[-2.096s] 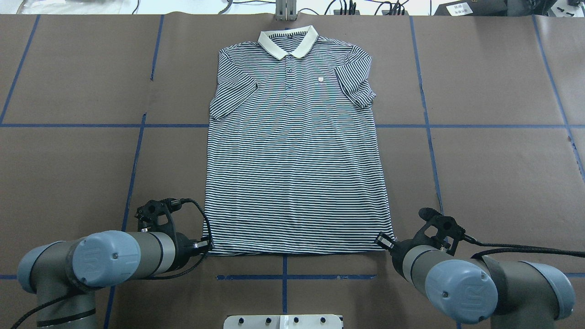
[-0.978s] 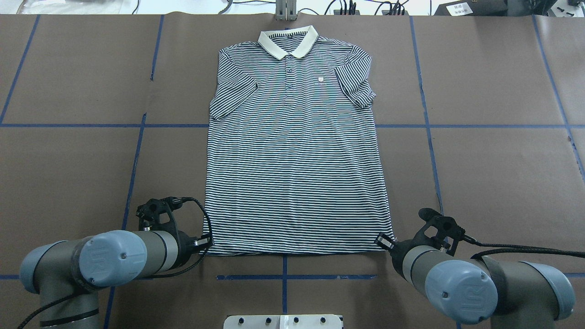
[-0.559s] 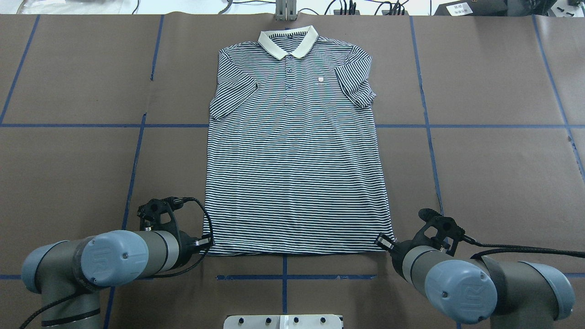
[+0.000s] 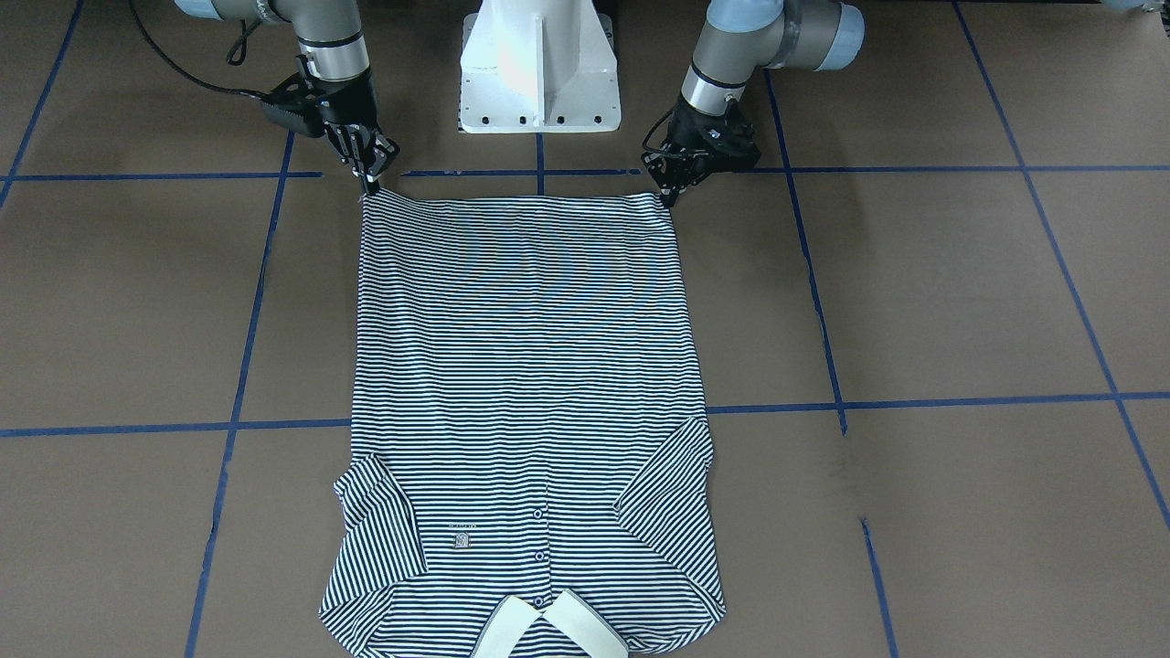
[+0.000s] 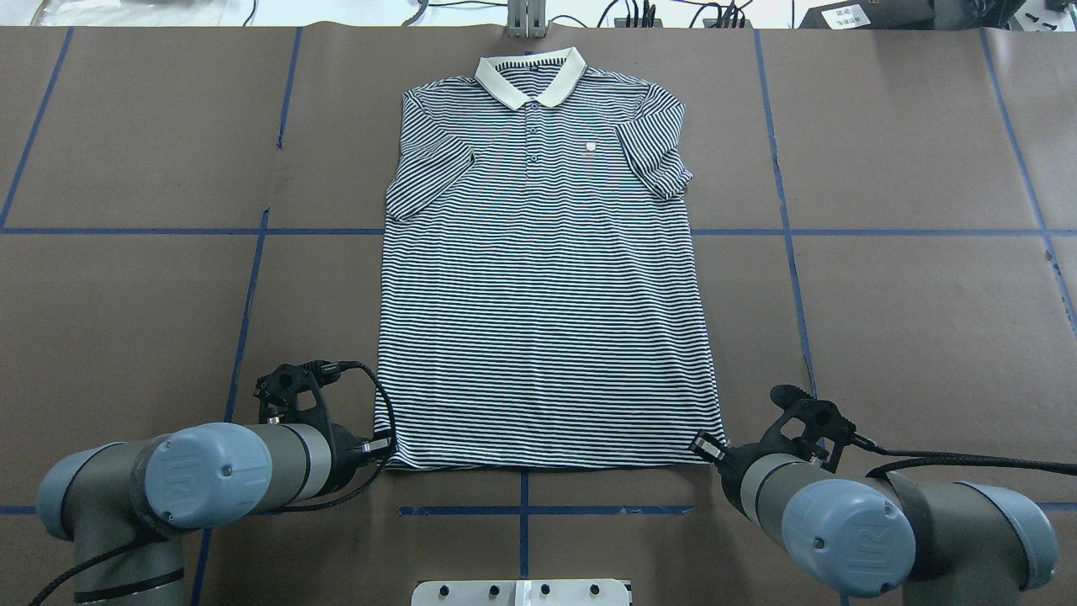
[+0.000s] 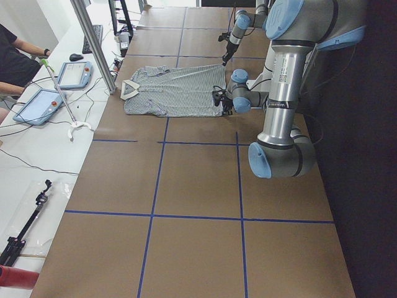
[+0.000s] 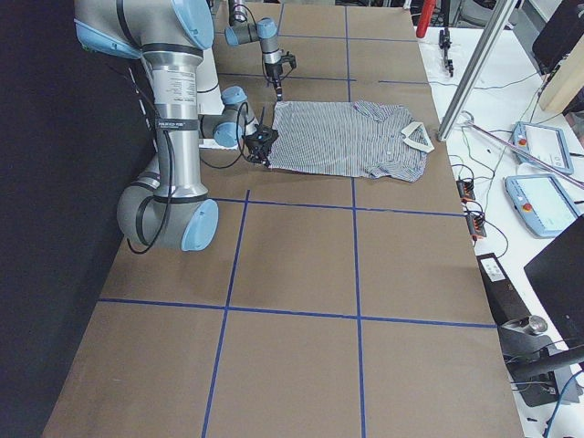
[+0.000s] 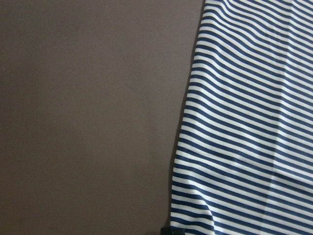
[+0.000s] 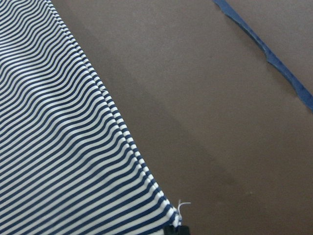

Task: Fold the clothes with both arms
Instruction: 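Grasp the hem corners with both grippers, then lift the hem with both grippers and fold it toward the collar, then lay the folded hem near the collar and open both grippers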

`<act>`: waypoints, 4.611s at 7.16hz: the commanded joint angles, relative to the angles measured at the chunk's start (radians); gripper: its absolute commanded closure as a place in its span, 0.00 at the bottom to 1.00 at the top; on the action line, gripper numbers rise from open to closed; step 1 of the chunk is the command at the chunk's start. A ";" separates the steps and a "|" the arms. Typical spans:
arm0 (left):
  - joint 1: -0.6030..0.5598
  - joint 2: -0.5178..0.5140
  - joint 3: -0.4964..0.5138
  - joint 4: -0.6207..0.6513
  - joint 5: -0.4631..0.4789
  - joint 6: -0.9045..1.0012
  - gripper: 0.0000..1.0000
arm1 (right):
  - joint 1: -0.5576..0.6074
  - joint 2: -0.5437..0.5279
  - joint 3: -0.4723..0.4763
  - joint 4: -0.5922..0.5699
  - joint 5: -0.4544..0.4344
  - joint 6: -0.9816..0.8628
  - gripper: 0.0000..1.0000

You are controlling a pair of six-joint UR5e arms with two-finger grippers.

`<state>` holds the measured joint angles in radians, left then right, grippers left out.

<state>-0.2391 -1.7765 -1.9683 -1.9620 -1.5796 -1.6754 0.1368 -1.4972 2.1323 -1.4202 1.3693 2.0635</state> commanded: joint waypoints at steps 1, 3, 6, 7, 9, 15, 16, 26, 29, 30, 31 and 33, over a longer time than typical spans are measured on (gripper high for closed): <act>0.001 0.023 -0.069 0.012 -0.003 -0.003 1.00 | -0.043 -0.009 0.032 0.000 0.007 0.001 1.00; 0.055 0.069 -0.145 0.061 -0.007 -0.153 1.00 | -0.124 -0.089 0.133 0.000 0.008 0.001 1.00; 0.208 0.086 -0.239 0.139 0.016 -0.291 1.00 | -0.167 -0.150 0.193 0.003 0.008 0.001 1.00; 0.254 0.086 -0.306 0.193 0.033 -0.309 1.00 | -0.171 -0.170 0.204 0.004 0.010 0.001 1.00; 0.244 0.051 -0.348 0.273 0.032 -0.319 1.00 | -0.169 -0.163 0.259 0.004 -0.021 0.004 1.00; -0.319 -0.219 0.131 0.167 0.027 0.070 1.00 | 0.391 0.311 -0.246 0.003 0.083 -0.381 1.00; -0.359 -0.278 0.270 0.094 0.027 0.085 1.00 | 0.474 0.375 -0.373 0.009 0.133 -0.455 1.00; -0.442 -0.478 0.666 -0.093 0.084 0.145 0.99 | 0.613 0.664 -0.901 0.141 0.209 -0.556 1.00; -0.437 -0.471 0.671 -0.151 0.079 0.143 0.85 | 0.610 0.664 -0.901 0.141 0.205 -0.556 0.98; -0.440 -0.456 0.669 -0.205 0.070 0.145 0.81 | 0.610 0.666 -0.913 0.142 0.200 -0.556 0.98; -0.444 -0.446 0.664 -0.262 0.038 0.146 0.74 | 0.610 0.669 -0.913 0.142 0.200 -0.556 0.97; -0.448 -0.446 0.639 -0.276 -0.022 0.138 0.60 | 0.610 0.669 -0.913 0.142 0.198 -0.554 0.64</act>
<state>-0.6838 -2.2245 -1.3119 -2.2242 -1.5712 -1.5326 0.7471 -0.8289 1.2202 -1.2779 1.5685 1.5089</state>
